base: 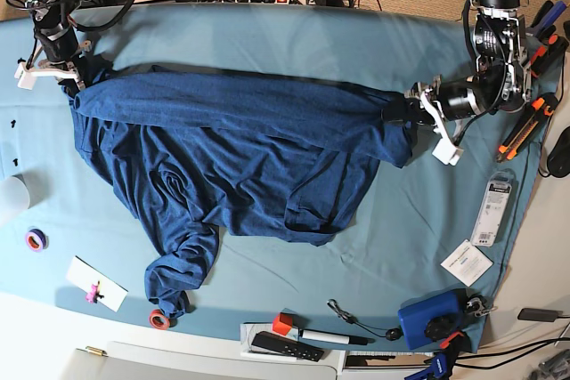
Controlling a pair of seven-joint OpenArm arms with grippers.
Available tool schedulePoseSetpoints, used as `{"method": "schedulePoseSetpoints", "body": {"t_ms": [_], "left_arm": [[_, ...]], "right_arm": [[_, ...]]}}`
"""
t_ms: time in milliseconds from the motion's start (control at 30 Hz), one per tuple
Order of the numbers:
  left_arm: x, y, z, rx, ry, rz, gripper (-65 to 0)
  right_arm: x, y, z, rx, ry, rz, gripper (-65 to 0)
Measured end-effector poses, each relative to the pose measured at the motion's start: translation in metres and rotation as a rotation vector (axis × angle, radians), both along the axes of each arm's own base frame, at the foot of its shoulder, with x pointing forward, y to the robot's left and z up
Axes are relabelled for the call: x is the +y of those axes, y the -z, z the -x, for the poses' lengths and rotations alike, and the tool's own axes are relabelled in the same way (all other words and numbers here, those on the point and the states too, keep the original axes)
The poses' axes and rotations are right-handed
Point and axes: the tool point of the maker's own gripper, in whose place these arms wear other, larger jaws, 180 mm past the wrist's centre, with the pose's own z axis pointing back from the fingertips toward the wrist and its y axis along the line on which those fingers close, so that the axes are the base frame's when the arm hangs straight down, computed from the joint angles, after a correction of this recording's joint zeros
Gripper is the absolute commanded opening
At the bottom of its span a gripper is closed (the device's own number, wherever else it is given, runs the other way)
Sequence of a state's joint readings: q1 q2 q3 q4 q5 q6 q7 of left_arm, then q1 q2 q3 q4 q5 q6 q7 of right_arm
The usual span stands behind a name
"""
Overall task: Layout the t-shirt on the table in an organized manner, then fold the t-shirt properly
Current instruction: 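Lift both held corners and pull them outward to spread the shirt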
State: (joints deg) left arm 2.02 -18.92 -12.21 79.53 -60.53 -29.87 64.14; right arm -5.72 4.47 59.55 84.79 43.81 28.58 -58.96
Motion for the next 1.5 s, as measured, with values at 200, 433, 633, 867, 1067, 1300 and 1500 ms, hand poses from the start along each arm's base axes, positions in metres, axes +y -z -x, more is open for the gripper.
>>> {"method": "schedulePoseSetpoints", "body": {"t_ms": [200,433,633,867,1067,1300,1500], "left_arm": [[0.005,-0.002,0.013,0.029,0.071,0.000,-65.0],[0.028,-0.003,0.030,0.078,0.089,-0.005,-65.0],[0.034,-0.002,0.045,0.091,0.122,0.003,-65.0],[0.058,-0.007,0.059,0.124,0.073,0.031,-65.0],[0.092,-0.018,0.060,0.098,-0.021,0.031,-65.0],[0.093,-0.019,0.076,0.103,-0.033,0.074,-65.0],[0.112,-0.022,0.083,0.080,-0.076,0.056,-65.0]], "right_arm": [[0.006,0.001,0.010,0.023,-0.054,0.015,-65.0],[0.007,-0.007,0.032,0.071,-0.087,0.069,-65.0],[0.006,-0.025,0.048,0.109,-0.123,0.156,-65.0],[0.010,-0.039,0.062,0.154,-0.168,0.224,-65.0],[0.014,-0.050,0.071,0.176,-0.202,0.278,-65.0],[0.013,-0.053,0.092,0.242,-0.219,0.309,-65.0],[0.003,-0.068,0.116,0.219,-0.176,0.283,-65.0]]}}
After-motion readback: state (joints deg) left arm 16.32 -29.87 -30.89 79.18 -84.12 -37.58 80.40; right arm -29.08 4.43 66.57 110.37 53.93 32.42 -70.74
